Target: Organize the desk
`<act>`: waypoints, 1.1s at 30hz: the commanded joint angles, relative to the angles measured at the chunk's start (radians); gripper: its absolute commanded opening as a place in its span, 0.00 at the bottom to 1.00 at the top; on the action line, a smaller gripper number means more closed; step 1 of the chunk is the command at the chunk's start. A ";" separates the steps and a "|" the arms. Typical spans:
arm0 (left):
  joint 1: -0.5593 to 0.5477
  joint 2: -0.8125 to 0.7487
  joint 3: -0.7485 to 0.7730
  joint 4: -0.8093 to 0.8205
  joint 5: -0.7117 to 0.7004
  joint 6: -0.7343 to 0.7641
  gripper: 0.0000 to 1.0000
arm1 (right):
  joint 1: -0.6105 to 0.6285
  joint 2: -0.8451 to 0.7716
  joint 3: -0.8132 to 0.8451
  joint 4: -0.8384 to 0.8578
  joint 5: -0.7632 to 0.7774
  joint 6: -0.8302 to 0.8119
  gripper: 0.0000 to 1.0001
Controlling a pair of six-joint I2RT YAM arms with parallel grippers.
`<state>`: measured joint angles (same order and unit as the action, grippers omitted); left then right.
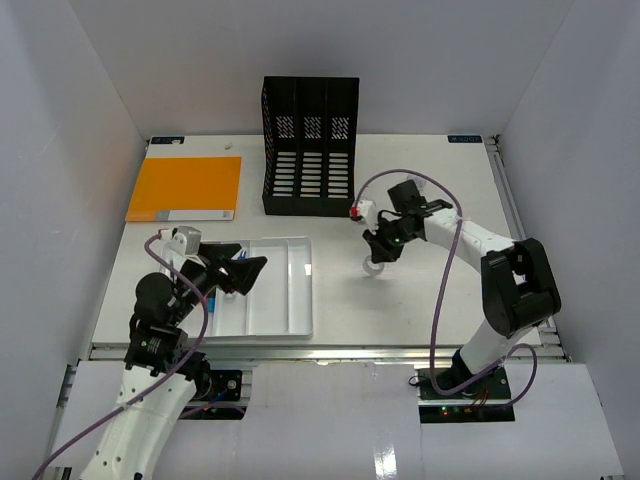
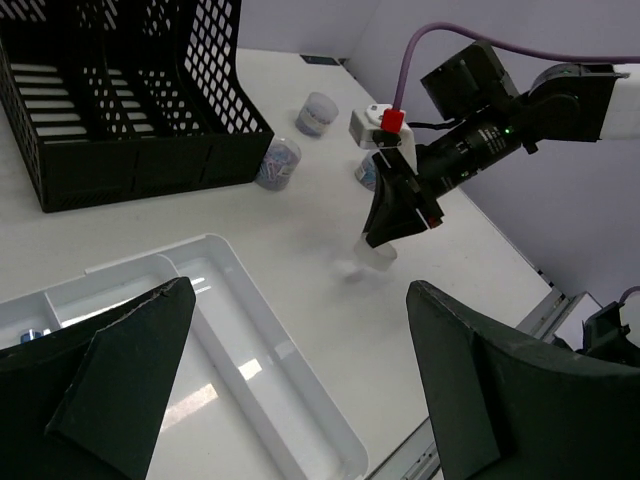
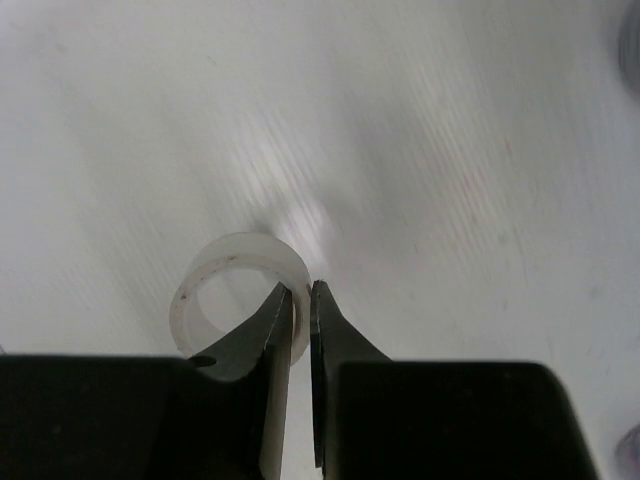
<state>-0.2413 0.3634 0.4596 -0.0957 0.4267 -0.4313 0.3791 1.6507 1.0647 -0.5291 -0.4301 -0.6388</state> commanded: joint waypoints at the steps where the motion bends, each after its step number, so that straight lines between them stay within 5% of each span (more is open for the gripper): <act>1: 0.004 -0.097 -0.022 0.023 -0.008 0.013 0.98 | 0.229 0.039 0.236 -0.035 -0.025 -0.032 0.08; 11: 0.002 -0.235 -0.040 0.017 -0.063 0.033 0.98 | 0.530 0.475 0.846 -0.141 0.115 0.065 0.08; 16: 0.002 -0.235 -0.042 0.029 -0.043 0.035 0.98 | 0.604 0.558 0.906 -0.123 0.149 0.083 0.14; 20: 0.002 -0.226 -0.046 0.045 -0.018 0.034 0.98 | 0.624 0.579 0.901 -0.107 0.163 0.098 0.30; 25: 0.002 -0.209 -0.055 0.078 0.030 0.018 0.98 | 0.620 0.541 0.864 -0.106 0.153 0.094 0.62; 33: 0.002 -0.127 -0.056 0.122 0.144 -0.020 0.98 | 0.499 0.337 0.765 -0.127 -0.001 0.079 0.83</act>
<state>-0.2413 0.1853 0.4046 -0.0078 0.4896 -0.4265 0.9661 2.1626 1.8531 -0.6491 -0.3210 -0.5521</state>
